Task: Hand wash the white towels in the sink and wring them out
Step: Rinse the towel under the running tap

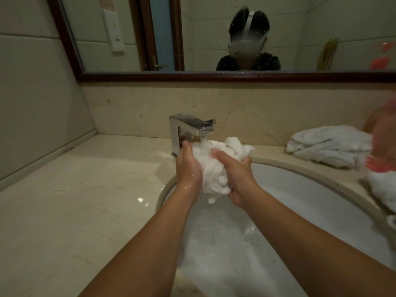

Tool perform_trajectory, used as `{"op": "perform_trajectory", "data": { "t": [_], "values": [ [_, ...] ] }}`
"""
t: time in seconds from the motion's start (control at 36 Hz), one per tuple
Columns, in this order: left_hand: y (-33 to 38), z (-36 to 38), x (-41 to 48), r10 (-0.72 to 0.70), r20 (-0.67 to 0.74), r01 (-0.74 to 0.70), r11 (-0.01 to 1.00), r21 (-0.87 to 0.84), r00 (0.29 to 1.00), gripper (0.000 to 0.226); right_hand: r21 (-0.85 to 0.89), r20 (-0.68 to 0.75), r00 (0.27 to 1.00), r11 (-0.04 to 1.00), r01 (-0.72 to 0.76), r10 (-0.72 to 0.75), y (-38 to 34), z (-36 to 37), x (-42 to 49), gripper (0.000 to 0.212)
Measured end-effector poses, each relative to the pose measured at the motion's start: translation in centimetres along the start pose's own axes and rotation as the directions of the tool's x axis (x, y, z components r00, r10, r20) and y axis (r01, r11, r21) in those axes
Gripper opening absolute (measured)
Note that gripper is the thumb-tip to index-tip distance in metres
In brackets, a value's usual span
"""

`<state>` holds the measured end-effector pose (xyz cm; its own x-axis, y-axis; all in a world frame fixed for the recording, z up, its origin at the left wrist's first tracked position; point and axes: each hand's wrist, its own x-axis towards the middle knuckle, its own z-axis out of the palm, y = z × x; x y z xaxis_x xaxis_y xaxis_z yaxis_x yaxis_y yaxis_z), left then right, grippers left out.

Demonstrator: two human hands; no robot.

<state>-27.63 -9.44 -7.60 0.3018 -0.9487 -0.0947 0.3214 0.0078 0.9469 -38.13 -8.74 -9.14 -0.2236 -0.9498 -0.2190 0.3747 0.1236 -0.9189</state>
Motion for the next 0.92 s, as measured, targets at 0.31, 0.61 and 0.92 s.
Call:
{"op": "perform_trajectory", "data": {
  "t": [0.31,0.61,0.92],
  "values": [
    [-0.2,-0.8,0.5,-0.073,0.021,0.074,0.994,-0.079,0.997,0.088,0.153,0.006,1.000,0.988,-0.027,0.027,1.4,-0.6,2.3,0.067],
    [0.4,-0.6,-0.2,-0.025,0.045,0.027,0.999,-0.045,0.999,0.067,0.004,0.105,0.994,1.000,-0.011,0.011,2.3,-0.4,3.5,0.085],
    [0.2,-0.5,0.2,0.080,0.013,-0.080,0.997,0.000,0.997,0.060,0.074,0.122,0.992,0.997,0.019,-0.028,2.6,-0.5,3.8,0.100]
  ]
}}
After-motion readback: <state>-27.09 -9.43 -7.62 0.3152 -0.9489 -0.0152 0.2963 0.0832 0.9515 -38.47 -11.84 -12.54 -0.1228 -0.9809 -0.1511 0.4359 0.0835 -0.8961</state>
